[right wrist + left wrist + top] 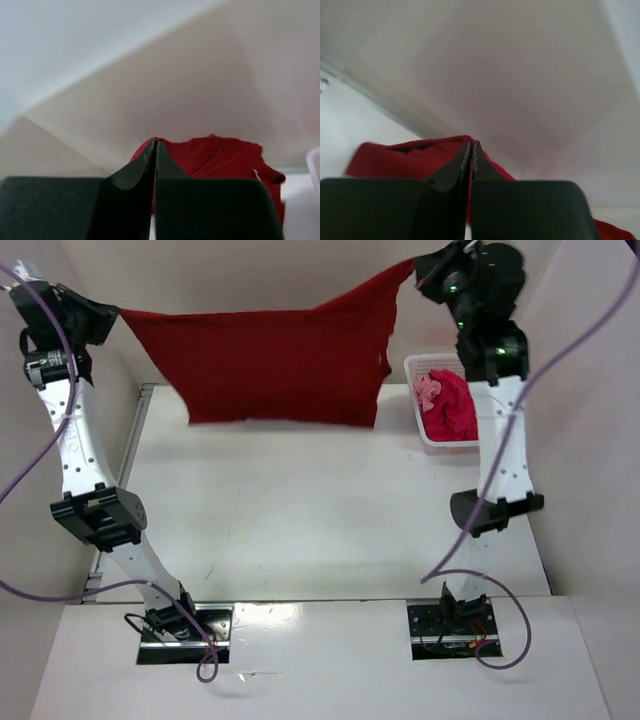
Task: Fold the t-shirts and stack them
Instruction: Flatten out the tshirt
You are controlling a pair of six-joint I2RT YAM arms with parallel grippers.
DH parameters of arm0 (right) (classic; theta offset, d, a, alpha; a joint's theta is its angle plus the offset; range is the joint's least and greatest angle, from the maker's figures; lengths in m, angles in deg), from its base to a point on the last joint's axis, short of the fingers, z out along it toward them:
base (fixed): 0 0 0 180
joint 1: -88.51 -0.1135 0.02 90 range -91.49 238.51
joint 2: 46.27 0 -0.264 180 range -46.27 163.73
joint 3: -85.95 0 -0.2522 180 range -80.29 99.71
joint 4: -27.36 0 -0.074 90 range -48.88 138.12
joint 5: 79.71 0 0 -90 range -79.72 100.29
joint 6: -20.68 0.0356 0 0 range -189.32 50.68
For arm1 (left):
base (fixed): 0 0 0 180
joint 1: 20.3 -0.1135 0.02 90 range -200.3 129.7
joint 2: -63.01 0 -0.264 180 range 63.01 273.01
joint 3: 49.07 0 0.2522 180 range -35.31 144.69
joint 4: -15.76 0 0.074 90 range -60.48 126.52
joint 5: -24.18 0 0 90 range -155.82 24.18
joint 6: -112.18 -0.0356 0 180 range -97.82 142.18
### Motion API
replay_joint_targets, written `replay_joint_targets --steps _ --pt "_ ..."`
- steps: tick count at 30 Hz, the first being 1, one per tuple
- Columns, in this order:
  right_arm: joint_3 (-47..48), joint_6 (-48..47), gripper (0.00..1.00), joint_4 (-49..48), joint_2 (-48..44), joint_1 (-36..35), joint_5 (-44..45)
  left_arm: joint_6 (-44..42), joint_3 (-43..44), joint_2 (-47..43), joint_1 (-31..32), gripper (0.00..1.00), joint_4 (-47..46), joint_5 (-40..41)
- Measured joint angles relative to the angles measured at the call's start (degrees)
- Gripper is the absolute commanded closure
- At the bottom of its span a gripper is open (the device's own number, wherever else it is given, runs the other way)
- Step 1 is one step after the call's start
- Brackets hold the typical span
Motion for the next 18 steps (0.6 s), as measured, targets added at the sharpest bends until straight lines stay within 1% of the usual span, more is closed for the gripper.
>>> replay_joint_targets --steps 4,6,7,9,10,11,12,13,16,18 --pt "-1.44 0.68 1.0 -1.9 -8.13 0.35 -0.96 0.15 0.26 -2.62 -1.36 1.0 -2.73 -1.36" --pt "-4.59 0.7 1.0 -2.32 -11.98 0.28 -1.05 -0.11 -1.31 -3.69 -1.11 1.0 -4.0 -2.05" --pt "-9.38 0.68 1.0 -3.48 -14.84 0.28 -1.01 -0.39 -3.37 -4.68 -0.83 1.0 -4.63 -2.27" --pt "-23.08 0.83 1.0 -5.42 -21.81 0.37 -0.68 -0.94 -9.44 -7.43 -0.48 1.0 -5.95 -2.16" --pt "-35.43 1.03 1.0 -8.07 -27.19 0.37 -0.55 -1.86 -15.37 -10.1 -0.46 1.0 -6.91 -1.64" --pt "-44.19 1.31 1.0 -7.78 -31.19 0.39 -0.31 -2.19 -19.52 -12.17 -0.52 1.0 -6.67 -1.22" --pt "-50.82 1.64 1.0 -7.85 -33.51 0.39 -0.17 -2.62 -24.11 -14.38 -0.57 1.0 -7.28 -0.7" --pt "-59.14 1.9 1.0 -8.02 -36.2 0.42 0.2 -3.26 -30.08 -17.18 -0.61 1.0 -7.87 0.17" --pt "-78.42 2.93 1.0 -6.4 -39.8 0.39 0.31 -4.66 -44.11 -24.0 -0.57 1.0 -7.17 3.37" --pt "-88.5 4.11 1.0 -4.42 -40.72 0.42 -0.24 -5.09 -52.72 -28.17 -0.52 1.0 -6.47 6.34"
